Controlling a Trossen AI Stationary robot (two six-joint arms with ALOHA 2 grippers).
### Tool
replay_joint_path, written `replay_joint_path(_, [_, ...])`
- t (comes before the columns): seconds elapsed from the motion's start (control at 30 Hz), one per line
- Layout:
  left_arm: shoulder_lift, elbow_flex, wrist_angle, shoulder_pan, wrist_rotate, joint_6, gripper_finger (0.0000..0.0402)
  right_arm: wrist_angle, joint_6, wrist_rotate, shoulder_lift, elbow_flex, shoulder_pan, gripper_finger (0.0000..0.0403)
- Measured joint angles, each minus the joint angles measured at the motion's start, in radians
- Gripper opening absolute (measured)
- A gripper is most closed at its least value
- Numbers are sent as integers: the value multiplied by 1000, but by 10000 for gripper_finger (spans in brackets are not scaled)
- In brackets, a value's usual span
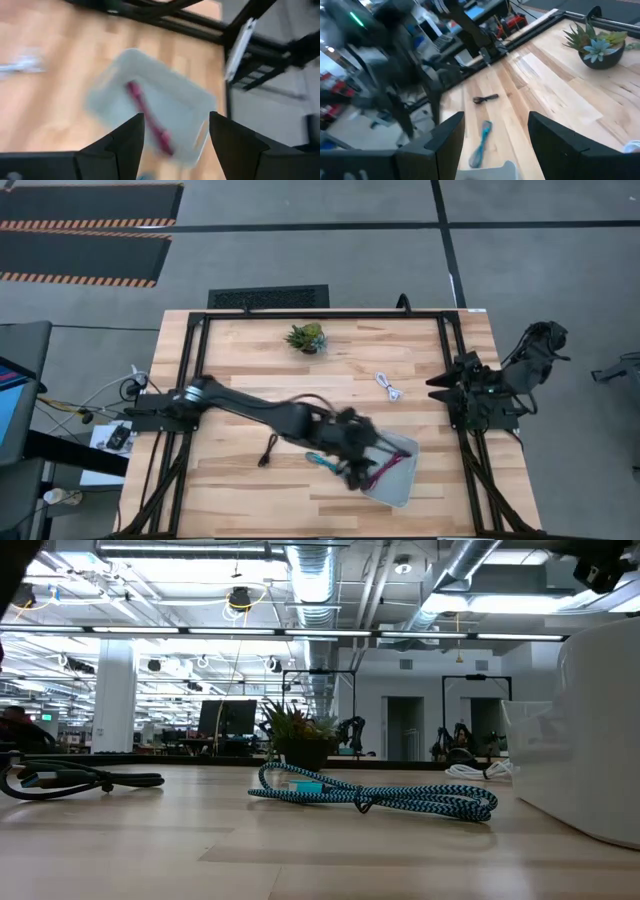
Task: Pick and place USB-C Cables
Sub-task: Put the white charger cable into the white bin
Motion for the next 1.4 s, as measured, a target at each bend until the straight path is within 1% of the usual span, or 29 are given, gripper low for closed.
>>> replay_joint_path(0.1, [-127, 0, -162, -51, -149, 1, 206, -16, -19, 12, 38, 0, -27, 244])
replay_joint_path(0.2, [-246, 0, -267, -132, -342, -45, 206, -49, -31, 54, 113, 0, -88, 244])
replay_joint_path(0.3, [-343, 0, -317, -242, -542, -102, 206, -107, -11, 67, 181, 7, -197, 244])
replay_joint_path(0.37, [-395, 0, -345, -315, -658, -141, 206, -144, -8, 50, 234, 24, -288, 244])
replay_joint_path(0.43, [-435, 1, -376, -386, -772, -184, 206, -191, -6, 6, 292, 50, -387, 244])
replay_joint_path(0.53, [-471, 2, -480, -483, -930, -277, 206, -268, -17, -113, 380, 103, -547, 244])
replay_joint_path(0.63, [-480, 2, -680, -547, -1010, -440, 206, -327, -69, -225, 466, 144, -694, 244])
replay_joint_path(0.67, [-480, 1, -760, -560, -1022, -519, 206, -337, -89, -256, 493, 149, -736, 244])
replay_joint_path(0.7, [-480, -5, -792, -572, -1026, -592, 206, -340, -112, -285, 518, 152, -775, 244])
replay_joint_path(0.73, [-488, -33, -765, -576, -1029, -598, 206, -334, -134, -311, 539, 153, -808, 244])
replay_joint_path(0.8, [-504, -92, -734, -586, -1006, -534, 206, -324, -175, -356, 581, 153, -865, 244])
replay_joint_path(0.83, [-508, -115, -726, -588, -982, -538, 206, -319, -195, -372, 604, 153, -887, 244])
replay_joint_path(0.87, [-514, -143, -760, -588, -958, -567, 206, -308, -214, -388, 629, 153, -904, 244])
replay_joint_path(0.9, [-518, -171, -789, -588, -942, -612, 206, -297, -231, -409, 653, 153, -918, 244])
replay_joint_path(1.0, [-554, -296, -768, -583, -933, -698, 206, -259, -275, -470, 724, 153, -945, 244])
replay_joint_path(1.13, [-618, -471, -749, -587, -894, -862, 206, -238, -319, -488, 822, 153, -949, 244])
replay_joint_path(1.2, [-655, -562, -702, -590, -873, -923, 206, -236, -331, -488, 867, 153, -949, 244])
replay_joint_path(1.27, [-698, -656, -620, -591, -853, -939, 206, -225, -345, -488, 909, 153, -949, 244])
replay_joint_path(1.4, [-809, -863, -330, -574, -764, -865, 206, -169, -374, -496, 982, 143, -949, 244])
